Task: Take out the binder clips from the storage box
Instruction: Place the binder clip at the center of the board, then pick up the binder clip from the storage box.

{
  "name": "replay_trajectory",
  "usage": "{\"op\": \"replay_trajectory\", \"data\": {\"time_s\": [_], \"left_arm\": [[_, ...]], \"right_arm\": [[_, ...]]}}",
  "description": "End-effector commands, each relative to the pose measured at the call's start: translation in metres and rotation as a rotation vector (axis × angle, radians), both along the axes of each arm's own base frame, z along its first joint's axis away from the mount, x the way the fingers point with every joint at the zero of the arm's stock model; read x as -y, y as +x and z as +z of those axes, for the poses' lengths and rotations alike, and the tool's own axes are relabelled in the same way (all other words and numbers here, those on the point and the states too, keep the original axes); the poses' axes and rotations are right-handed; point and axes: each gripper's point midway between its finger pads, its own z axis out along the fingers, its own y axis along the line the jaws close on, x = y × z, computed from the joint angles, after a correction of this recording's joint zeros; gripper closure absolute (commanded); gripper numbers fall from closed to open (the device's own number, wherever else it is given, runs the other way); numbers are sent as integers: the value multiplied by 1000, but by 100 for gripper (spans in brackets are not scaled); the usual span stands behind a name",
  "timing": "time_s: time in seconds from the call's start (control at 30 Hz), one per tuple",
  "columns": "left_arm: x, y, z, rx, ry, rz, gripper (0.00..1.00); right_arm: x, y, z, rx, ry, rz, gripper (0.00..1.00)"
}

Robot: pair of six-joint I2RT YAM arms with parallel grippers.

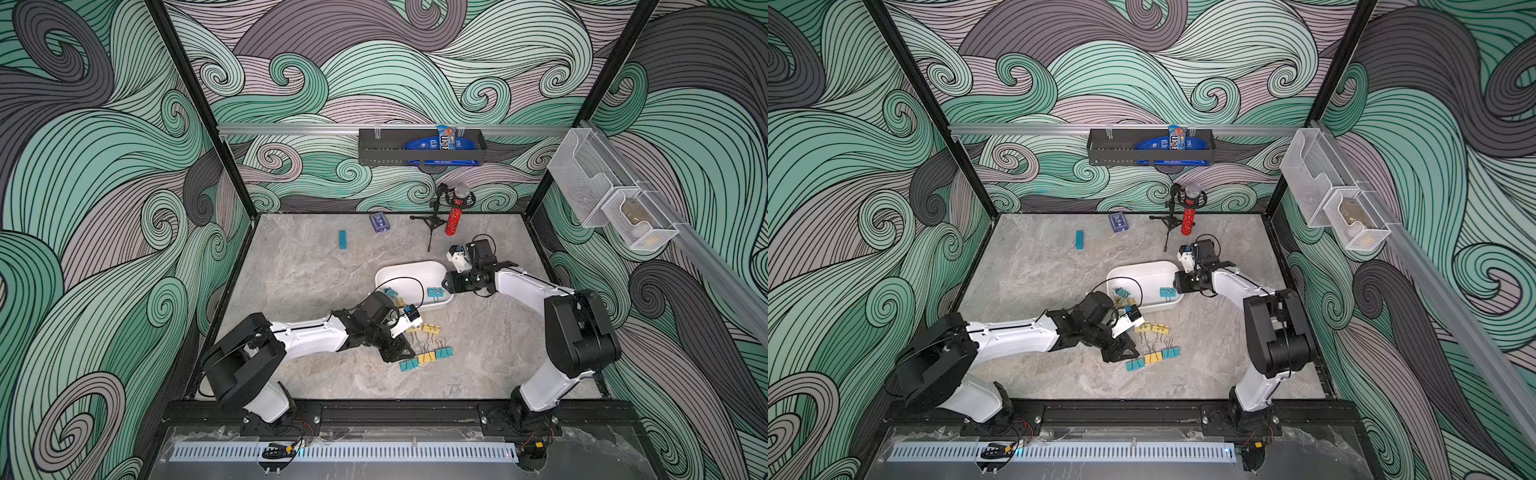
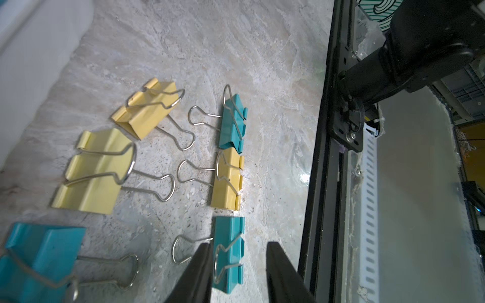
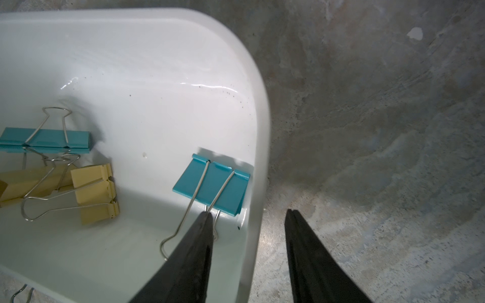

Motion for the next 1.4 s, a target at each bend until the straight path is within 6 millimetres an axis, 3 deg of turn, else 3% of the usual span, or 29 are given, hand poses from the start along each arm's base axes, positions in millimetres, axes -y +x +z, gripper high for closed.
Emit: {"op": "replay_trajectory", "data": {"time_s": [0.0, 0.13, 0.27, 0.53, 0.63, 0.73, 0.97, 1.1, 1.23, 1.37], "left_arm": [[-4, -3, 8, -3, 11, 12, 62], [-2, -4, 23, 12, -22, 0, 61], [2, 6, 55, 97, -56, 9, 60], [20, 71, 104, 264, -96, 238, 55], [27, 100, 103, 240, -84, 357, 53], [33, 117, 96, 146, -54, 422, 52], [62, 129, 58, 19, 6, 368, 57], [59, 142, 48, 130, 40, 358, 58], [57, 150, 58, 306, -22, 322, 56], [59, 155, 56, 405, -14, 267, 56]], "right_arm": [[-2, 0, -2, -8, -2, 11, 53], [-3, 0, -1, -7, 0, 13, 53], [-3, 0, -1, -6, 0, 12, 53], [-1, 0, 0, -3, -6, 7, 52], [0, 0, 3, 7, -8, 4, 52], [-1, 1, 5, 11, -6, 5, 52], [-1, 0, 4, 8, -7, 6, 51], [-1, 0, 5, 12, -6, 5, 52], [-1, 0, 3, 4, -6, 2, 52], [-3, 0, 9, 6, 31, 2, 51]]}}
